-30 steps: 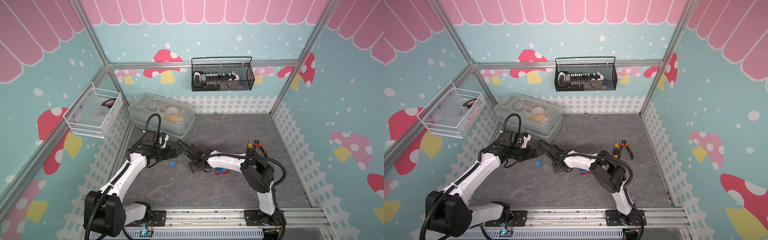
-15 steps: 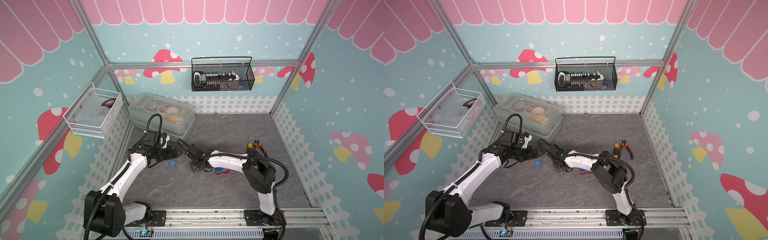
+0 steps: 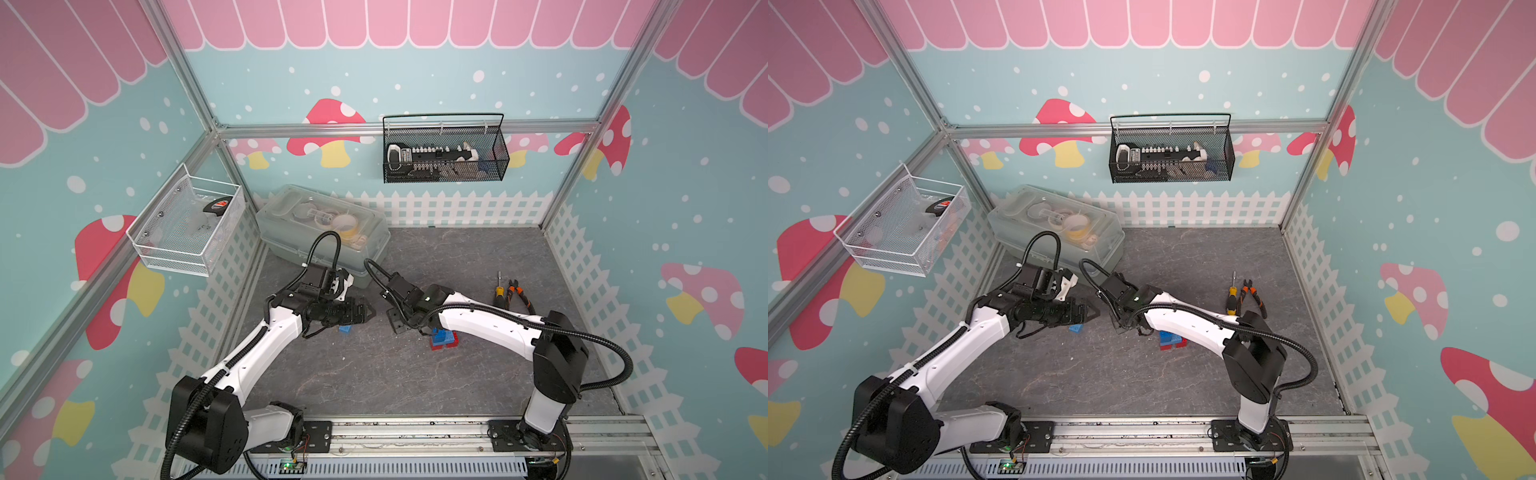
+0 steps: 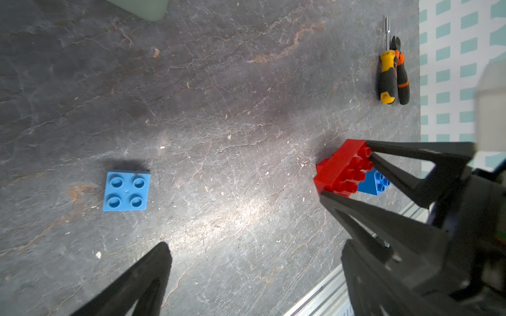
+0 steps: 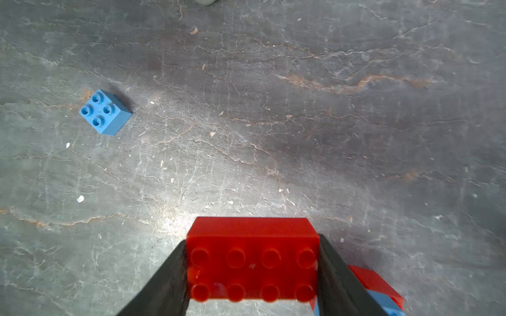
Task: Assemble a giraffe with lego
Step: Assemble the lego brick with the lego brick.
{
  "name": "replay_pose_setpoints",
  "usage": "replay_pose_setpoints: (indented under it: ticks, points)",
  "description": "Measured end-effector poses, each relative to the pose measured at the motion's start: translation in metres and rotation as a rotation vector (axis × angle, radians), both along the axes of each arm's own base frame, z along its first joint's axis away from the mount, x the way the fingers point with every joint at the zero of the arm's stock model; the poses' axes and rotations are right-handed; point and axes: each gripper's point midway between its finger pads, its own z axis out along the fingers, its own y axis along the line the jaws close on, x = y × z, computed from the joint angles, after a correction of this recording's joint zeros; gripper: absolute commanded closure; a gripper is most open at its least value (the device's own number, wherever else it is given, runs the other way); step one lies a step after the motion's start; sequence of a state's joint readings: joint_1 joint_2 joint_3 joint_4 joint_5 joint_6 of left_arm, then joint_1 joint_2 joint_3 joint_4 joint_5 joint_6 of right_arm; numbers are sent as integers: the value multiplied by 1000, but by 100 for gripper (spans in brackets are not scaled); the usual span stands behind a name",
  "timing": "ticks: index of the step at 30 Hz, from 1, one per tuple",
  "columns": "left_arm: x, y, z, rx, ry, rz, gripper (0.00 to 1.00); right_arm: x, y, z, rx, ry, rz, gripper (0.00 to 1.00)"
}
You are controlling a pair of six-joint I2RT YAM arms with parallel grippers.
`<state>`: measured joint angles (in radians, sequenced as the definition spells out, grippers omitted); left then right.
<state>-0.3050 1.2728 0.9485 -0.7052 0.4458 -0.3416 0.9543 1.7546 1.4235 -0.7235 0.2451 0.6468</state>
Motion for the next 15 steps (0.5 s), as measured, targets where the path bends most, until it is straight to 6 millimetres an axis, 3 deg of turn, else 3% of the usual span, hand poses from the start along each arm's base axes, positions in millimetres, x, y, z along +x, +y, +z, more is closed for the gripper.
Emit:
replay_pose_setpoints:
  ticks: [15]
  points:
    - [-7,-11,0,2,-5,-49,3,-24,-45,26,18,23,-95,47]
